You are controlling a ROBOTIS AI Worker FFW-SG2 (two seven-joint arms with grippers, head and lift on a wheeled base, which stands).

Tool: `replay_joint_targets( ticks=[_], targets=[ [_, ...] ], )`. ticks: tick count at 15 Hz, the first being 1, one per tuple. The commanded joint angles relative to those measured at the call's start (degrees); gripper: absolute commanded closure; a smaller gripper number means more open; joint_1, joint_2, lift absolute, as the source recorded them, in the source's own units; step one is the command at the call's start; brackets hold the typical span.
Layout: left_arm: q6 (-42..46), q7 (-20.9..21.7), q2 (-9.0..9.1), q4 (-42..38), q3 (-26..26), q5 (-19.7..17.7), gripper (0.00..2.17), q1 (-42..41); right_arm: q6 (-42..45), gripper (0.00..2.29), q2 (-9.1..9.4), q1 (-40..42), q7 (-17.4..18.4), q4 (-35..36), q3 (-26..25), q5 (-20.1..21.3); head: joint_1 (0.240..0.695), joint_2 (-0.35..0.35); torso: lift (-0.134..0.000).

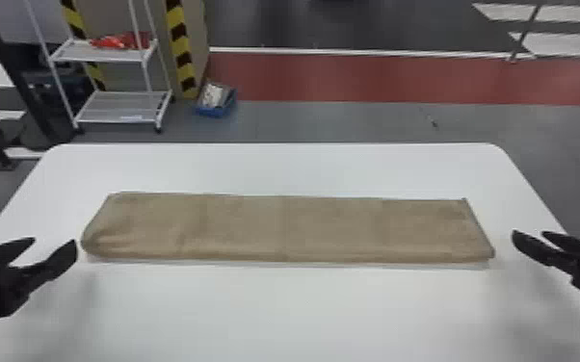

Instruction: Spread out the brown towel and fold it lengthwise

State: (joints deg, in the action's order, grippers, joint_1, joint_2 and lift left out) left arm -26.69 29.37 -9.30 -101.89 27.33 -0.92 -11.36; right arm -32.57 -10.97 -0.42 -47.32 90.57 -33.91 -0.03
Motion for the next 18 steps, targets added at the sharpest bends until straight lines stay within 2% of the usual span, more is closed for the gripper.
replay_joint_targets(
  ticks=[1,3,6,8,11,13,16,18],
  targets=[
    [0.2,-0.2,-0.46,0.4,0.0,0.0,0.03,1.0,-0.4,0.06,0.07,-0.8,-0.1,0.1,0.6,-0.8,0.695,-0.015,-0.124],
    [2.3,0.3,-0.72,2.0,0.0,-0.4,0.03,3.6,0.3,0.07,0.24,-3.4,-0.9,-2.0,1.7,-0.6,0.695,-0.006,-0.124],
    [0.5,2.8,-2.66,6.9,-0.1,-0.9,0.04,10.7,-0.1,0.07,0.51,-5.0,-1.1,-2.5,5.7,-0.2,0.695,0.017,-0.124],
    [-5.3,3.8,-4.24,8.7,-0.4,-0.1,0.04,14.2,-1.0,0.08,0.95,-5.6,-0.8,-2.5,7.6,0.9,0.695,0.046,-0.124],
    [-18.8,8.3,-5.21,8.9,-0.5,-1.3,0.04,17.5,-4.8,0.09,1.03,-7.2,-1.2,-2.5,7.6,2.6,0.695,0.071,-0.124],
    [-25.8,9.0,-5.03,8.9,-0.9,-1.2,0.04,18.7,-5.7,0.09,0.59,-8.1,-4.0,-3.1,7.1,3.3,0.695,0.064,-0.124],
    [-26.9,9.7,-4.33,9.1,-1.6,-2.5,0.04,18.9,-5.9,0.09,-0.11,-10.9,-8.8,-6.7,5.5,5.4,0.695,0.052,-0.124],
    [-26.4,8.9,-4.24,10.2,-3.3,-2.8,0.04,19.1,-6.1,0.1,-1.69,-13.3,-11.7,-11.1,5.4,5.7,0.695,0.036,-0.124]
  ],
)
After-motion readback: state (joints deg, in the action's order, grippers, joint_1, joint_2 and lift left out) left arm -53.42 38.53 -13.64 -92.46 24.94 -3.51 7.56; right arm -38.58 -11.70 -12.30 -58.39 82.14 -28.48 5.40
